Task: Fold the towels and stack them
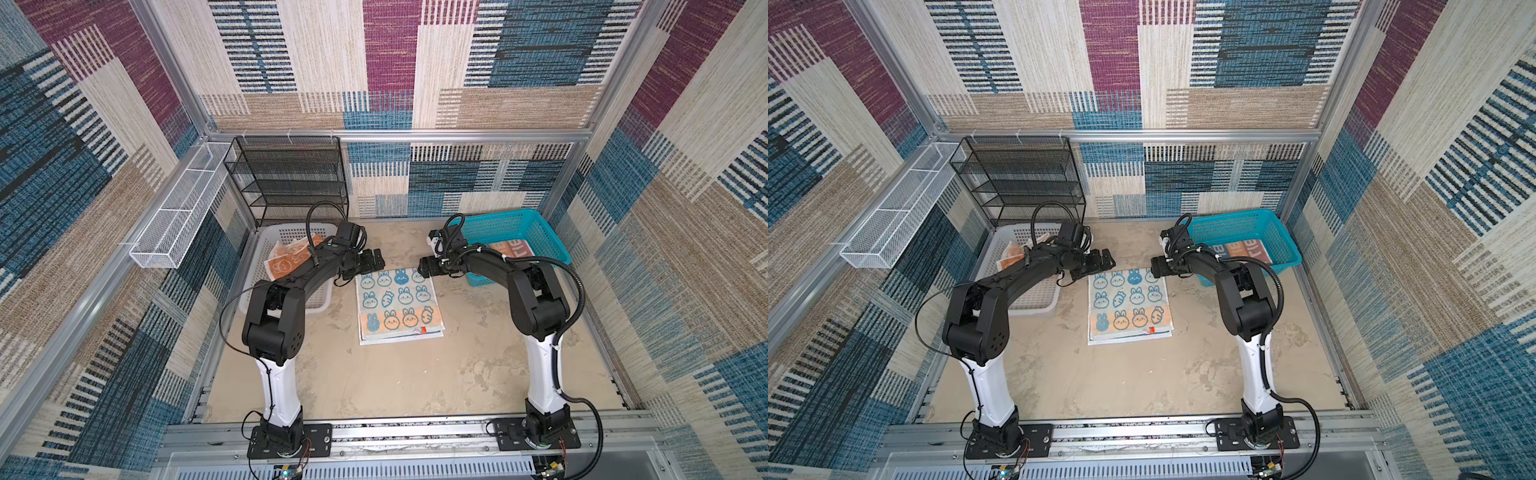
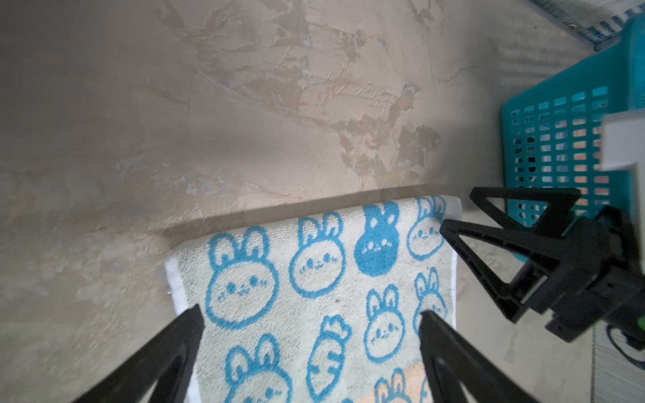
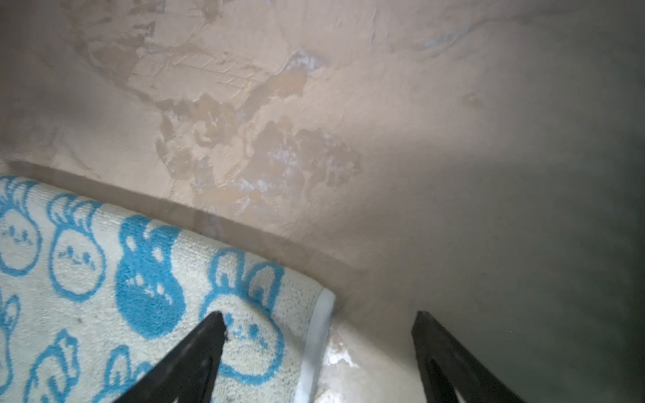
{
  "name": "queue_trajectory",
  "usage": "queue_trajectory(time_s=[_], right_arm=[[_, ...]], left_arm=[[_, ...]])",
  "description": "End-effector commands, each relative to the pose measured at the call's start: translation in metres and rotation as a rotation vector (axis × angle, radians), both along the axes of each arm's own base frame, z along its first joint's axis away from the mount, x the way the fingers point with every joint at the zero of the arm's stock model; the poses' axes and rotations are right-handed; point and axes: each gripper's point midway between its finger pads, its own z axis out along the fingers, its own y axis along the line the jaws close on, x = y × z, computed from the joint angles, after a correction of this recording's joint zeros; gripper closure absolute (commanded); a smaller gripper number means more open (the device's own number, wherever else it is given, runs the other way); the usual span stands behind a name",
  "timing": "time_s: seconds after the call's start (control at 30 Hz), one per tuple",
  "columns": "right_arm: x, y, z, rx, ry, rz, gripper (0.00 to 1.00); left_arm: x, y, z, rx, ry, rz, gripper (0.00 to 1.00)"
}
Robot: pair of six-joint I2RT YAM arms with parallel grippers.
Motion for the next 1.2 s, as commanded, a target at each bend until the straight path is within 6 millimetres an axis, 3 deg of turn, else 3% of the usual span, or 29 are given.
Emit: queue_trajectory(time_s=[0.0, 0.3, 0.83, 0.97, 1.17], right_arm=[[0.002, -0.006, -0.009, -0.057, -0.006, 0.012, 0.24], [-0.003, 0.0, -0.022, -0.031, 0.027, 0.038, 0.57], [-0.007, 0.01, -0.024, 0.019, 0.039, 0.071, 0.73], [-0.006, 0.009, -0.025, 0.013, 0.039, 0.06, 0.88], [-0.006, 0.007, -0.024, 0.007, 0.034, 0.058, 0.96]], left_arm=[[-0.001, 0.005, -0.001, 0.047, -0.018, -0.023, 0.01], [-0.003, 0.013, -0.009, 0.101, -0.006, -0.024, 0.01], [-0.002, 0.041, -0.029, 0.25, 0.04, 0.001, 0.01], [0.003, 0.045, -0.036, 0.24, 0.049, 0.009, 0.0], [0.017, 0.045, -0.047, 0.192, 0.05, 0.01, 0.12]])
